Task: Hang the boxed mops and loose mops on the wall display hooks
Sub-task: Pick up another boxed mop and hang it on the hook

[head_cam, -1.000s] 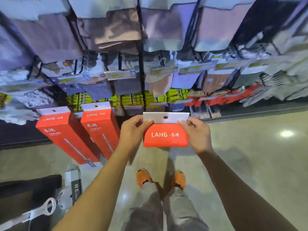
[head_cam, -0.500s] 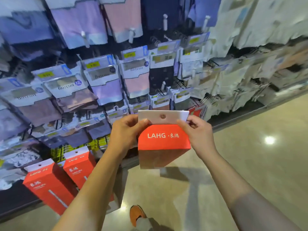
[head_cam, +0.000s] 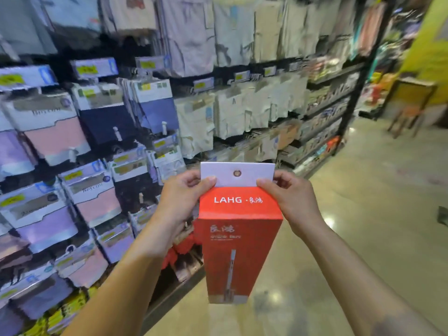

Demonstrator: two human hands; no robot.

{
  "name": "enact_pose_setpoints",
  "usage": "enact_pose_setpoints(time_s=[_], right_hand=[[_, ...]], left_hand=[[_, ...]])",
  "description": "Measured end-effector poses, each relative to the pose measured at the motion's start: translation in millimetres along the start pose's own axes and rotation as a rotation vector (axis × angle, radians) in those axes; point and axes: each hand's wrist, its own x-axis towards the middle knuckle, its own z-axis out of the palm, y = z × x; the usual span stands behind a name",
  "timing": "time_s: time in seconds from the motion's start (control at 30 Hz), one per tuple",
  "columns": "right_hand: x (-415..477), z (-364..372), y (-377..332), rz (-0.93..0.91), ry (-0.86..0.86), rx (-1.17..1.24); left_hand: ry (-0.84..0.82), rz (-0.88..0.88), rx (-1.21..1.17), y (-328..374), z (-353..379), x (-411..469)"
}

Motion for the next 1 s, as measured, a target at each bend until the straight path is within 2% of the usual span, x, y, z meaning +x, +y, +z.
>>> enact_pose_setpoints(time_s=[0.17, 0.4, 0.6, 1.0], right_hand=[[17.0, -85.2, -20.5, 0.023, 0.183, 0.007], [47.7, -196.7, -34.1, 0.02, 0.449, -0.112], [69.3, -274.0, -50.1, 0.043, 0.675, -0.18], [69.8, -408.5, -63.6, -0.038, 1.074, -0.241]], left_hand=[[-0.176, 0.014, -0.074, 26.0, 91.2, 35.4], [-0.437, 0.029, -0.177, 55.9, 226.9, 91.7], [-0.674, 0.097, -0.175, 86.4, 335.2, 136.3], [-1.048, 0.248, -0.204, 147.8, 532.1, 153.0]])
